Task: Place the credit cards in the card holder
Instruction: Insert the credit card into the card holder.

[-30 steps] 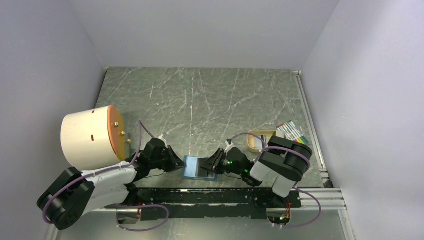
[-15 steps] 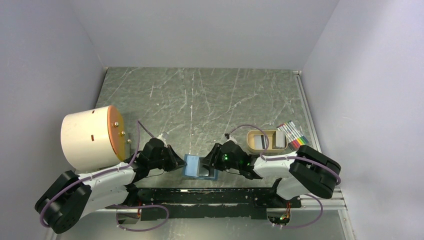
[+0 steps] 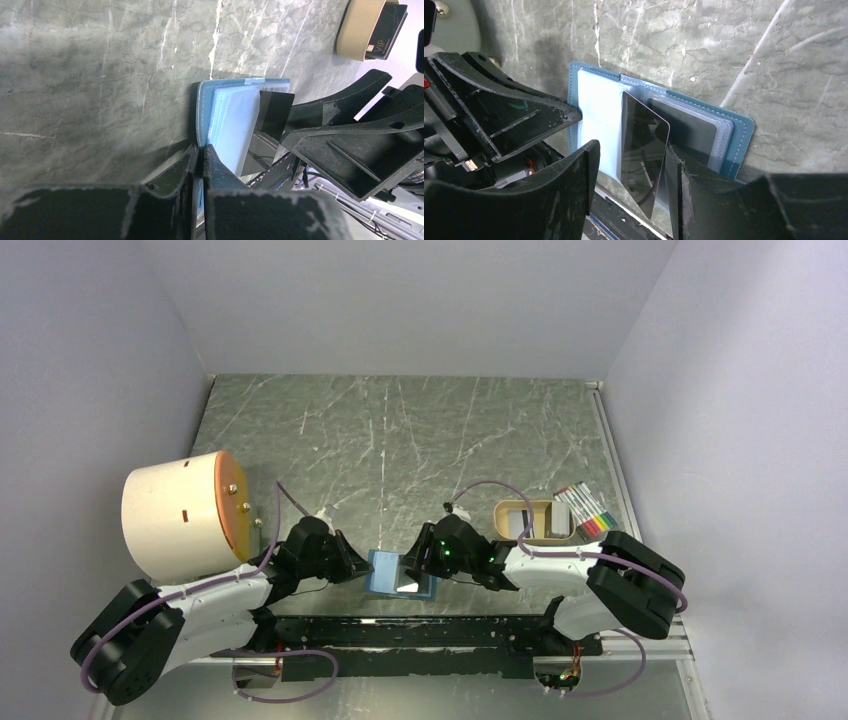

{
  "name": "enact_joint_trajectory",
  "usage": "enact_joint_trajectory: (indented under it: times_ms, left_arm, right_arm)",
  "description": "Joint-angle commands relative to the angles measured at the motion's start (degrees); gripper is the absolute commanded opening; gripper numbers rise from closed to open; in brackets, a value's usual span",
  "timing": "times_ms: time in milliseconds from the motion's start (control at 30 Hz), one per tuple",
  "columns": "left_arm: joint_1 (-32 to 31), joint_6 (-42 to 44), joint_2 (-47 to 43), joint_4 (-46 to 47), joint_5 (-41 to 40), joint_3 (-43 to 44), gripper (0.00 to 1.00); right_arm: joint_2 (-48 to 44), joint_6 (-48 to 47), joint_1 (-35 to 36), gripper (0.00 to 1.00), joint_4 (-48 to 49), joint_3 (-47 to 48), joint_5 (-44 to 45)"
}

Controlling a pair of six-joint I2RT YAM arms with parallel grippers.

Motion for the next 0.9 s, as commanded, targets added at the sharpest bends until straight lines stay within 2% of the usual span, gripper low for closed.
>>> enact_joint_trajectory:
  times_ms: [0,500,600,733,867]
  left_arm:
    - [-0.3,0.4,-0.6,-0.5,-0.4,0.4,0.09]
    - [-0.8,0.4,-0.2,0.3,0.1,1.2,0.09]
    - [-0.9,0.6,-0.5,-0.8,-0.3,1.5,0.09]
    - [-0.9,0.3,-1.4,-0.7,-0.6,1.0,0.09]
    - [-0.9,0.2,-1.4,-0.6,-0.7,0.8,0.09]
  right_arm:
    - [0.8,-4.3,0.3,0.54,-10.5,1.2,2.8]
    - [8.2,-4.4,2.4,0.53,-6.3,5.0,-1.4]
    - [6.6,-4.7,2.3,0.54,-10.4,5.2,-0.3]
    - [3.7,-7.9,2.1,0.56,-21.0,7.8,3.5]
    - [2.3,-8.5,2.3,0.56,-23.0,8.5,3.1]
